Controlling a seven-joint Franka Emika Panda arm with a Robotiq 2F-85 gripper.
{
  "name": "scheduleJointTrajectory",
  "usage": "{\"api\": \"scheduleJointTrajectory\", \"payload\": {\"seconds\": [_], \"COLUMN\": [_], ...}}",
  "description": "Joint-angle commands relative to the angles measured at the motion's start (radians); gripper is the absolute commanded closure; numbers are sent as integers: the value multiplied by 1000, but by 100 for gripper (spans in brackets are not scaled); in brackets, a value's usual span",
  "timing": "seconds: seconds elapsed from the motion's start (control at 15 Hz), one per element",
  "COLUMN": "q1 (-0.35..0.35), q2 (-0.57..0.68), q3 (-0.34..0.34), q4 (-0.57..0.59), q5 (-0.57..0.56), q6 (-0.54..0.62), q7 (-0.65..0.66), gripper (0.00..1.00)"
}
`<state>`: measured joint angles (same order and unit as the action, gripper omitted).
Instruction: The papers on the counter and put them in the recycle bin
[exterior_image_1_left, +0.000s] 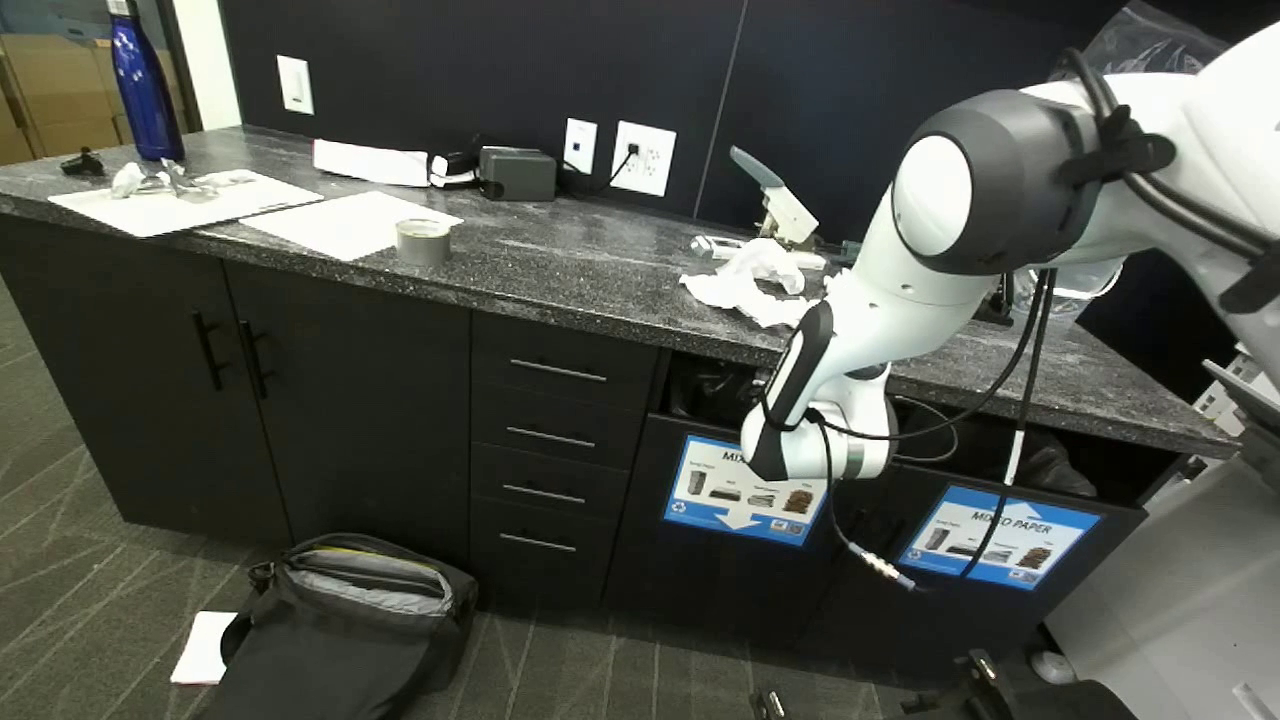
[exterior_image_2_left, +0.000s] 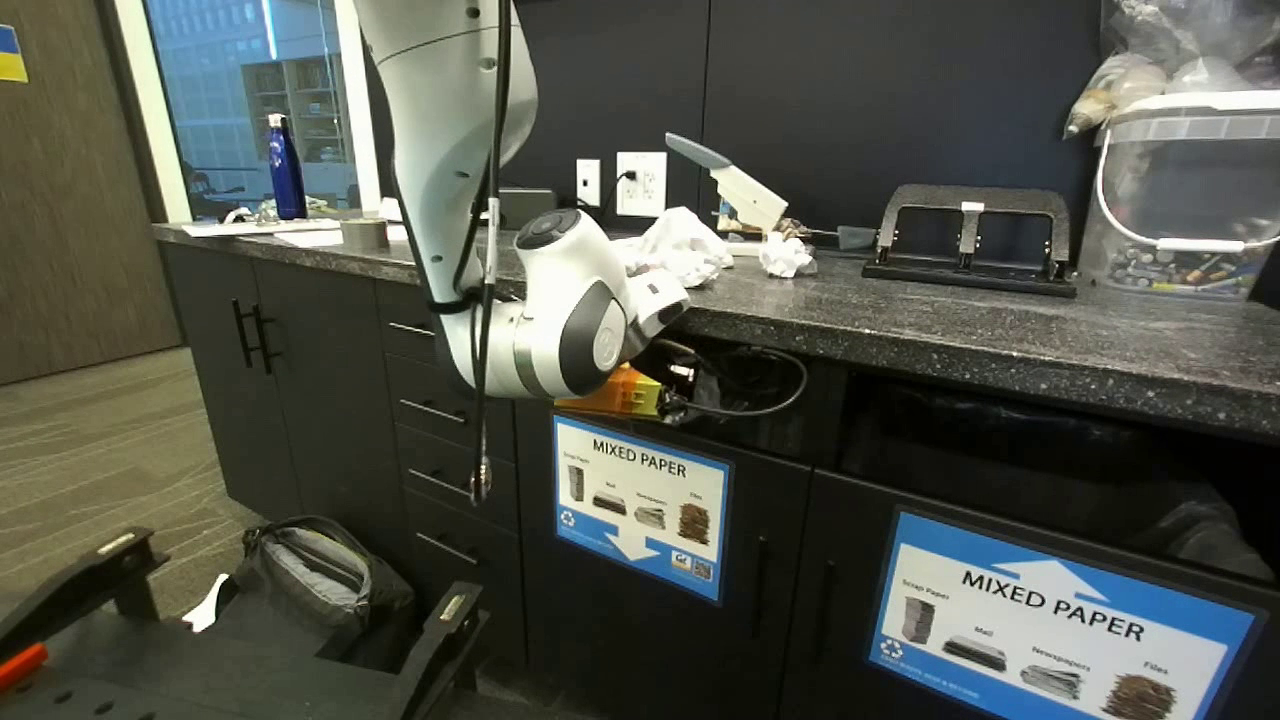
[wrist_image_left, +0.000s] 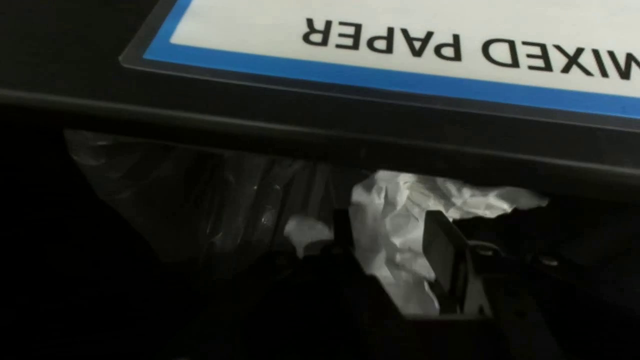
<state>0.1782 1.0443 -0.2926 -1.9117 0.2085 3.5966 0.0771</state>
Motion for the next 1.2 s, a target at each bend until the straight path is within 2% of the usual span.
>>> {"api": "scheduleJointTrajectory", "payload": {"seconds": [0.0,0.2,0.27,0.47,0.67,0.93,1.13], "q1": [-13,2,3,27,63,69,65], "q2": [1,-30,-47,-130,-261,-471,-629], "q3": [21,16,20,24,23,45,46], "q4": [23,-15,-37,-154,-315,-480,-506], "q5": [24,31,29,38,44,-13,-52], "q6": [21,23,21,22,-30,-278,-491], "q7": [-39,-46,-47,-51,-68,-82,-50], "gripper": [25,3,0,0,0,0,0]}}
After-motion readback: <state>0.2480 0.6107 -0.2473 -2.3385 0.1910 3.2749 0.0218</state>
